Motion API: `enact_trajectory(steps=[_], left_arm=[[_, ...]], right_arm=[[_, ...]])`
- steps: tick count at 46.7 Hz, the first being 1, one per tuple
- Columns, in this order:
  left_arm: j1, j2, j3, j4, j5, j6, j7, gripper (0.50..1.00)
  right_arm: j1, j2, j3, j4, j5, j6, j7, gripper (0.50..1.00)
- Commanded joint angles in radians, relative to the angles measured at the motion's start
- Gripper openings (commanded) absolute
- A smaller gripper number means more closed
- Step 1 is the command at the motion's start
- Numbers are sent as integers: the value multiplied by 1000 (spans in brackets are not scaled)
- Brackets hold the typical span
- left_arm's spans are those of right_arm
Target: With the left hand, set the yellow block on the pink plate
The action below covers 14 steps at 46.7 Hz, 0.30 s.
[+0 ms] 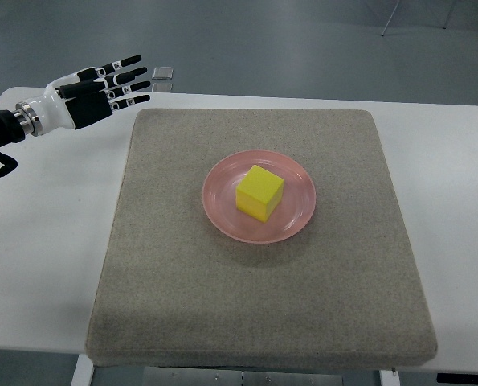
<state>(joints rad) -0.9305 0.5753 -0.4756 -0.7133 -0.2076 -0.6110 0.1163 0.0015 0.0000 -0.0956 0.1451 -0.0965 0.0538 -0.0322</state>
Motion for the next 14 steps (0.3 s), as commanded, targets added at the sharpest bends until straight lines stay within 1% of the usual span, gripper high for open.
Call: enact_trajectory(steps=[1, 14], left_arm=[[-1, 0, 0, -2, 0, 0, 0, 996], [1, 0, 2, -2, 2, 0, -1, 996]], right_arm=[[-6, 0, -4, 1, -2, 0, 0, 924], [-8, 0, -1, 8, 1, 1, 1, 924]])
